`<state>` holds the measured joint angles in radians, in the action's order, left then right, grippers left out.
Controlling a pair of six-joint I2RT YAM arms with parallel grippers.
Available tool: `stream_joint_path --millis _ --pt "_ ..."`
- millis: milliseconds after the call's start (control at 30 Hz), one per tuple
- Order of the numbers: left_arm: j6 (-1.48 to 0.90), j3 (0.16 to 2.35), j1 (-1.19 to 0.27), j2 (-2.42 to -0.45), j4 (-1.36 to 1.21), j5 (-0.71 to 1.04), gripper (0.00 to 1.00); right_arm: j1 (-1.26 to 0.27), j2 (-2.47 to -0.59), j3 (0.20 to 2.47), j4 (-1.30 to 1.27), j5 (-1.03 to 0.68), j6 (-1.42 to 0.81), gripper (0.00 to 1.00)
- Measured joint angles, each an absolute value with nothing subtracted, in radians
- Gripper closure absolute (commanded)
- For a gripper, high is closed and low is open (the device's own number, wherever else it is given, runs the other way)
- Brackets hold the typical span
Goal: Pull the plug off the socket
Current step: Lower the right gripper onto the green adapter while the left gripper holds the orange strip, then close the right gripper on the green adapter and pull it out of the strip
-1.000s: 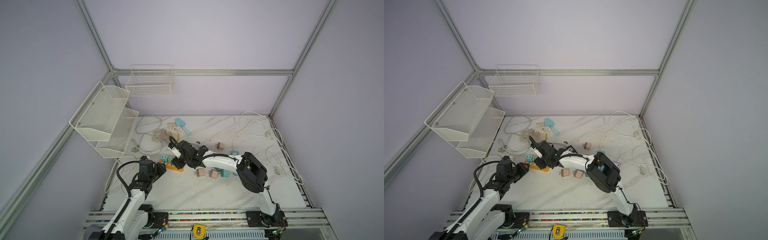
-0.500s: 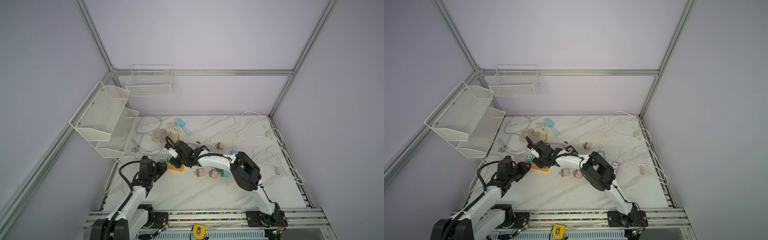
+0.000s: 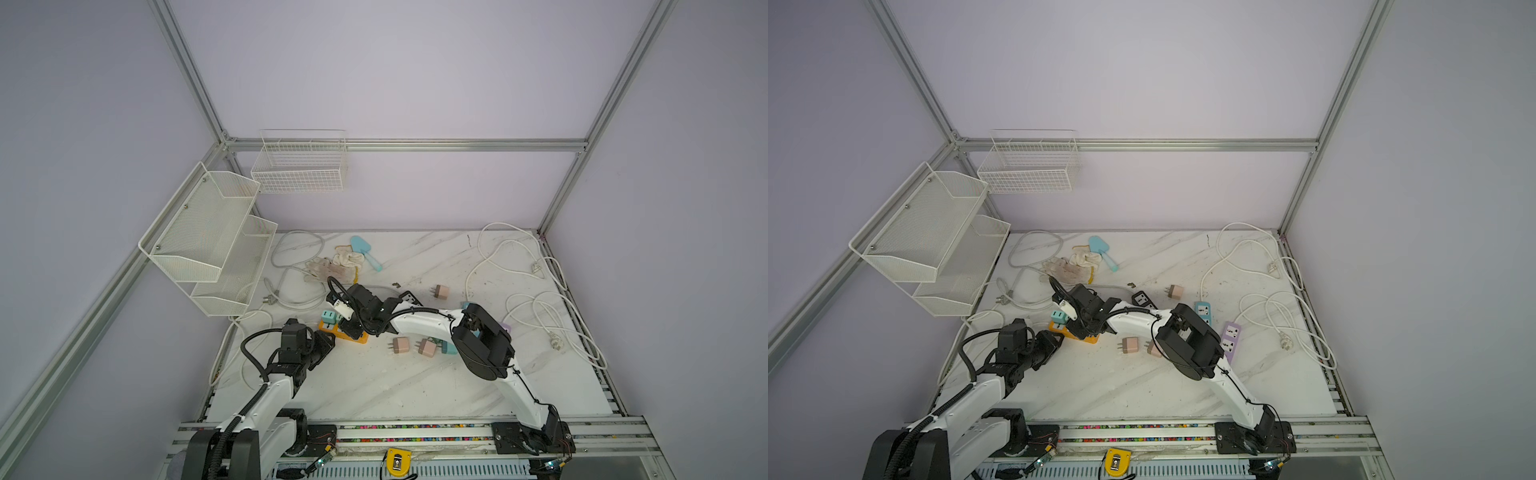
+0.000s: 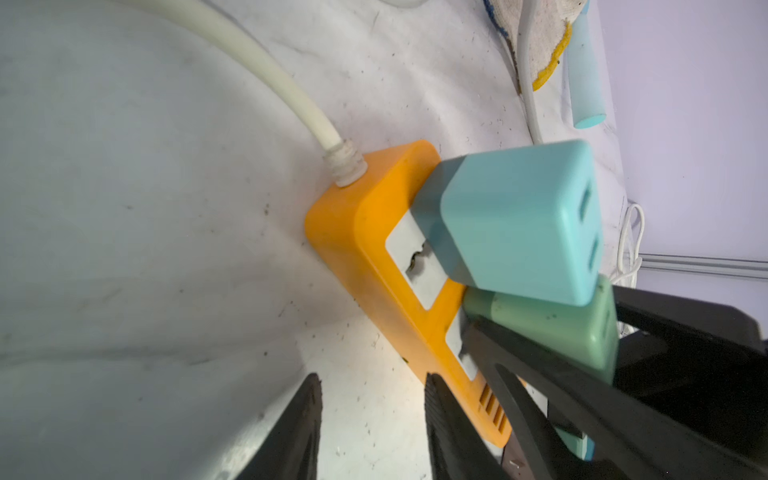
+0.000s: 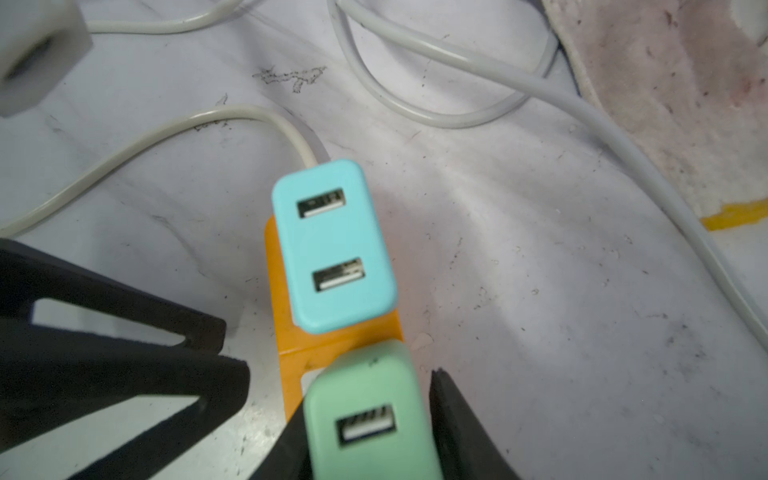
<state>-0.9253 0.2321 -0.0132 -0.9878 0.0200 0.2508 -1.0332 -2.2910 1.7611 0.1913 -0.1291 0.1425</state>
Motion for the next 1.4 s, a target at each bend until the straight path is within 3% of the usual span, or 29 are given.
stream_joint_path --millis 400,733,1400 --pt "-0.952 0.224 -0.013 -0.933 0.02 0.331 0.6 -1.034 -2.274 1.724 0.16 -0.131 0.164 0.78" --pt "-0.991 0.224 -0.013 -0.926 -0.002 0.396 0.6 -1.034 -2.165 1.564 0.142 -0.108 0.163 0.79" --pt "-1.037 0.196 -0.074 -1.145 -0.213 0.423 0.62 -1.037 -2.156 1.54 0.115 -0.109 0.16 0.82"
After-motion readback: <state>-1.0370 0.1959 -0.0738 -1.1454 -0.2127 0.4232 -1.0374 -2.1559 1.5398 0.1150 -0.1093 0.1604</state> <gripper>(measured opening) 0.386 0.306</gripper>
